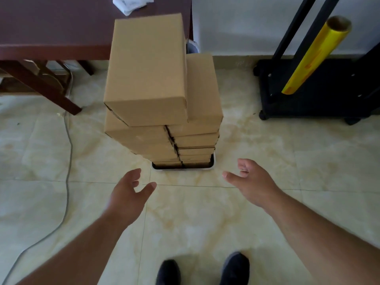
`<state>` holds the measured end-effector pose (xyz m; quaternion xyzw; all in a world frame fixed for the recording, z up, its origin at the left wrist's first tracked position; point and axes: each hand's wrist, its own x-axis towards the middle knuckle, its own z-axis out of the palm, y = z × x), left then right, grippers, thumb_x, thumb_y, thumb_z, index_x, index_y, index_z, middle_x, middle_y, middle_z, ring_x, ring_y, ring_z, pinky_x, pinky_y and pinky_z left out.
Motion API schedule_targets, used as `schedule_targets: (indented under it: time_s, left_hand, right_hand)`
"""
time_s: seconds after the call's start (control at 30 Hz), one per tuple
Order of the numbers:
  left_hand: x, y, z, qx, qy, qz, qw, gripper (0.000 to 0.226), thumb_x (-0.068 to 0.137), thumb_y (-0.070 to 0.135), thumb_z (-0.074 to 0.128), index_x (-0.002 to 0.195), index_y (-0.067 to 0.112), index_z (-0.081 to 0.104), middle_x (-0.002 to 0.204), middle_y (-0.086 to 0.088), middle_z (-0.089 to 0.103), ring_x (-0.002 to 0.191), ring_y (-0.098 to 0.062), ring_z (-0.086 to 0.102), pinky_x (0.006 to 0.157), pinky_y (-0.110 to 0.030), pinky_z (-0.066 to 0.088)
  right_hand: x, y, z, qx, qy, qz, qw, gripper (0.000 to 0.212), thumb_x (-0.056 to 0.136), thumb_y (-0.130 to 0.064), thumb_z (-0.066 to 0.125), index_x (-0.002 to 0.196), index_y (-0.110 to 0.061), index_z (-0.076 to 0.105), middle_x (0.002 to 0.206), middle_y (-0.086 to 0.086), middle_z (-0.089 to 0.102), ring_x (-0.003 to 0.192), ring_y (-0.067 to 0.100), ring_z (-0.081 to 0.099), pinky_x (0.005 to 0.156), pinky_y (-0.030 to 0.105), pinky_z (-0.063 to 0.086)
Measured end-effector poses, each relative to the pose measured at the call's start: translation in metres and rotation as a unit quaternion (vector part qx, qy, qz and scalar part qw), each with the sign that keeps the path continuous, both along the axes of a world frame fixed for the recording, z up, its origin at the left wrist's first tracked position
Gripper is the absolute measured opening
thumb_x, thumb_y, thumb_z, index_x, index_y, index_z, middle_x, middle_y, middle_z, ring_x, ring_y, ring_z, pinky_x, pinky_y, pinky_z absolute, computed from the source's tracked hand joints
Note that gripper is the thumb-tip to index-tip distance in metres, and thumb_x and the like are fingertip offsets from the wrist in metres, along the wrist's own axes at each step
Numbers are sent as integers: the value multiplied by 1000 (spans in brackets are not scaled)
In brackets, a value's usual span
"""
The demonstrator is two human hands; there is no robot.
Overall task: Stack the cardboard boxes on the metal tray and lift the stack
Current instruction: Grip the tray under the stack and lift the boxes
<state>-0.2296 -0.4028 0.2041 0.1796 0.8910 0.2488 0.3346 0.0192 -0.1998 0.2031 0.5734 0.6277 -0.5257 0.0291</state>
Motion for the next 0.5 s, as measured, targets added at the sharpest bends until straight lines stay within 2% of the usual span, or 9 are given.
schedule_targets:
  time_s: [0.13, 0.3, 0.5]
  left_hand:
    - [-6, -11, -43, -28, 5, -14, 999, 71, 88, 46, 77, 150, 25, 47, 145, 7, 58, 129, -14, 57, 101, -35, 47]
    - [-16, -13, -95, -72, 1, -58, 996, 74, 88, 48, 76, 150, 21, 46, 149, 2, 57, 132, -18, 58, 99, -37, 47]
    - [-37, -18, -152, -54, -2, -71, 996, 77, 88, 48, 77, 152, 21, 44, 150, 1, 55, 134, -18, 55, 101, -35, 46]
  right_hand:
    - [-2, -4, -33, 8, -11, 26, 1000, 83, 88, -53, 74, 156, -21, 40, 158, -3, 46, 141, 12, 48, 108, 31, 40]
    - [1, -11, -85, 16, -38, 20, 999, 87, 84, -59, 74, 156, -24, 40, 157, -4, 47, 140, 16, 50, 112, 38, 43]
    - [-8, -27, -141, 36, -71, 27, 996, 89, 84, -61, 74, 156, -22, 39, 157, -2, 48, 140, 20, 50, 112, 41, 44]
